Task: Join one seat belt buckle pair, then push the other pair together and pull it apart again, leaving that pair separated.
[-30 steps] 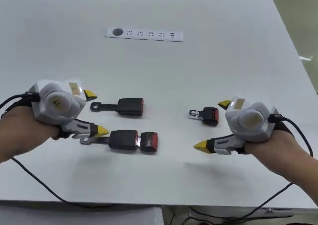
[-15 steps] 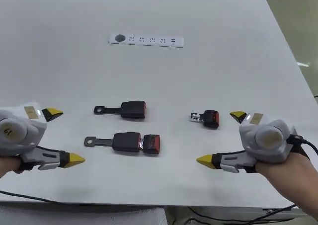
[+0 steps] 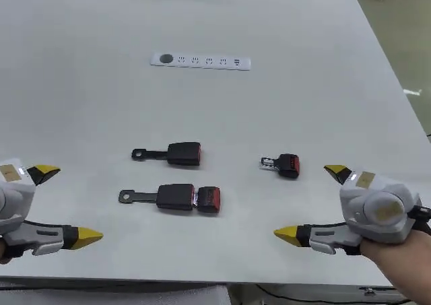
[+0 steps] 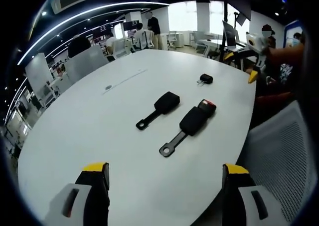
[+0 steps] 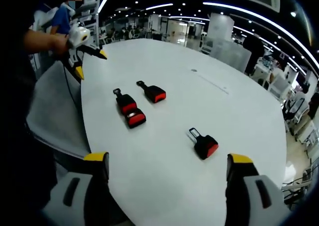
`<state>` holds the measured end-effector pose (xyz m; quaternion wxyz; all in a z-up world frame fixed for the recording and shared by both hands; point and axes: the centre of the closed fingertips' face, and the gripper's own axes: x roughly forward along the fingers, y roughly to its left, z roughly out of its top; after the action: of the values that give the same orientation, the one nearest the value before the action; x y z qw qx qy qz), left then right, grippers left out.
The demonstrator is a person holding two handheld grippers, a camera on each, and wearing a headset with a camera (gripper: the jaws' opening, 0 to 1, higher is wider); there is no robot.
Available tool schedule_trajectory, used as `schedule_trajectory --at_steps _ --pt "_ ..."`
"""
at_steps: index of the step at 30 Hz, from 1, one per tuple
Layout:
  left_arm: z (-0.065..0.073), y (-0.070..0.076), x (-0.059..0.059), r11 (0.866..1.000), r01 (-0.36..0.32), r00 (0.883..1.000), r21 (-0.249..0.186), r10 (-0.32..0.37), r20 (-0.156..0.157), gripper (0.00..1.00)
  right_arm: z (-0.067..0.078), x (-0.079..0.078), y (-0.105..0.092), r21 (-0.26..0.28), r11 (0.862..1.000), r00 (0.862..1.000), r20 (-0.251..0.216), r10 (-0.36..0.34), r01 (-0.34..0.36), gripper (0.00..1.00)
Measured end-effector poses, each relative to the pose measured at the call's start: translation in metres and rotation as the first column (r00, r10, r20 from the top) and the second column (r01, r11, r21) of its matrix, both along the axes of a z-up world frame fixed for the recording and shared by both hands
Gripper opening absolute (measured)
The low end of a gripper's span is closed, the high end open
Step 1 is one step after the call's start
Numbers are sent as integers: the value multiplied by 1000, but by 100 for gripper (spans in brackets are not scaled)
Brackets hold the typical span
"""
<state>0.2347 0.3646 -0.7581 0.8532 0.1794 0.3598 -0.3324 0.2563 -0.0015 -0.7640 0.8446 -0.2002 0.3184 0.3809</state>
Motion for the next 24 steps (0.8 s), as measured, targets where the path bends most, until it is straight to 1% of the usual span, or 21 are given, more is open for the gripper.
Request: schedule_trajectory --at_steps 1,2,6,7,8,10,14,20,24 --pt "0 1 0 1000 -6 1000 -4 6 1 100 1 0 -3 1 1000 1000 -1 -11 11 100" --pt "1 1 -1 1000 -10 1000 -7 10 -3 100 0 0 -6 -4 1000 1000 -2 -24 24 100" --pt "2 2 -2 1000 -22 1000 -9 22 1 100 -1 -3 -10 -5 999 999 -10 -42 42 100" --pt "2 2 -2 1000 -22 1000 -8 22 2 100 -2 -4 -11 -7 999 999 -12 -44 44 100" --pt "2 2 -2 1000 -19 1000 4 19 5 100 -2 -4 -11 -6 999 999 -11 -47 47 100" --pt "1 1 -2 1000 -4 1000 30 4 13 100 -3 -5 -9 -2 999 998 -17 -53 53 100" --pt "0 -4 -2 1000 -7 1000 15 7 10 100 -5 -6 -2 -3 999 998 -25 -54 54 100" --pt "-1 -3 -1 1000 -9 1000 20 9 14 100 -2 -5 7 12 998 998 -19 -56 57 100" --pt "-3 -2 -3 1000 -5 1000 24 5 3 100 -2 -6 8 11 998 998 -18 -56 57 100"
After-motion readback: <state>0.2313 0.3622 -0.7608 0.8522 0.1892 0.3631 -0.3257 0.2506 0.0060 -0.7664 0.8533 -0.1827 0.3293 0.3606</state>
